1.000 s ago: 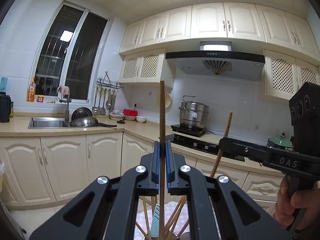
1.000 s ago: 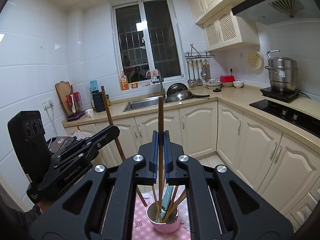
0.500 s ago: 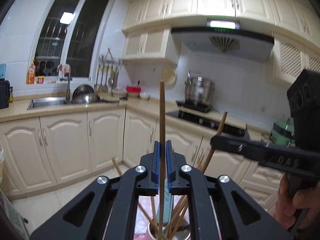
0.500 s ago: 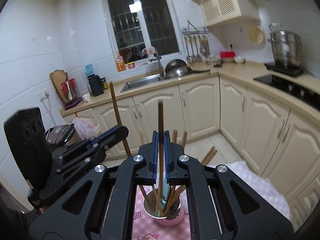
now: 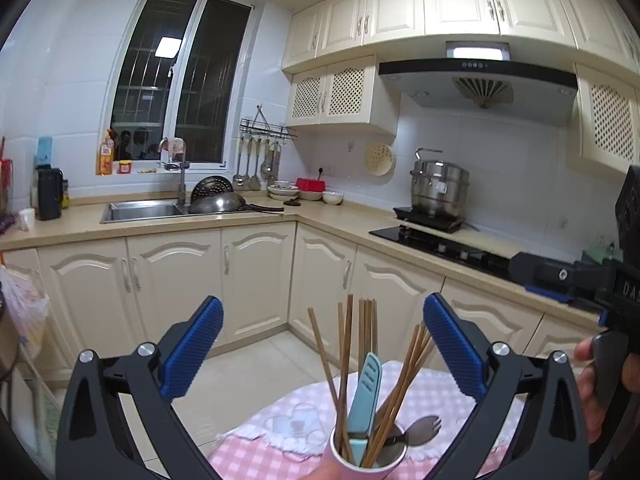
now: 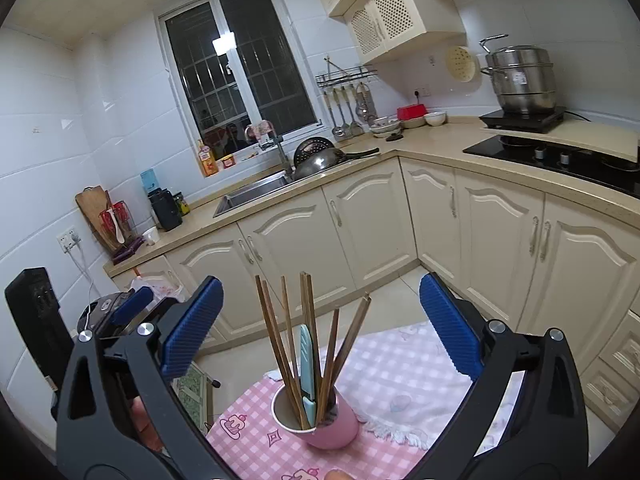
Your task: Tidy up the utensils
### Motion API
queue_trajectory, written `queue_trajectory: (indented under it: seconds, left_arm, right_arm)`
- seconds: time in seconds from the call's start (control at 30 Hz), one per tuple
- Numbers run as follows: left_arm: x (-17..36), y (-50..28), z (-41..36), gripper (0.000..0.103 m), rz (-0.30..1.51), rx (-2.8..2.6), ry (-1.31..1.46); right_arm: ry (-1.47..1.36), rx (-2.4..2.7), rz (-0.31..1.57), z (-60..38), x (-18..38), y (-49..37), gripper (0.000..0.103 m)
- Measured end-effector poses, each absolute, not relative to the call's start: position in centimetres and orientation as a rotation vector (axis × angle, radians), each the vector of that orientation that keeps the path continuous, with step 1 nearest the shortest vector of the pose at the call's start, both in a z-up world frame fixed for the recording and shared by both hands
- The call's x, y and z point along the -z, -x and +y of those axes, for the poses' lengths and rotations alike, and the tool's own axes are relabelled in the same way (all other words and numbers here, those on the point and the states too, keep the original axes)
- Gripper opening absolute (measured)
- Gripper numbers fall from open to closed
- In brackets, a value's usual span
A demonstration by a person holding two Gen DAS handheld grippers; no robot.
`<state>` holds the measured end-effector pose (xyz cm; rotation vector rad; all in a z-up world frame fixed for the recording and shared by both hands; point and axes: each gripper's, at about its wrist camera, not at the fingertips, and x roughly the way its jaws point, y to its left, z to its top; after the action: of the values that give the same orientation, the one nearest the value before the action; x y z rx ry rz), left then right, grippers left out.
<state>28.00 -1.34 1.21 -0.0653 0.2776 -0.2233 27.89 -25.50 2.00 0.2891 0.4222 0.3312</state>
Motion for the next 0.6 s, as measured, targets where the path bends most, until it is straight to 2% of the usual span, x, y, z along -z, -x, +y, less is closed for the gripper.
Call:
queue_trajectory:
  seconds: [0.6]
  left_arm:
    - [-5.8,-17.4,-1.5,0.098,0.287,0.056,-0.028]
  right_arm:
    - [-0.221,-0.281,0.368,-25.0,-5.0,-18.9,0.097]
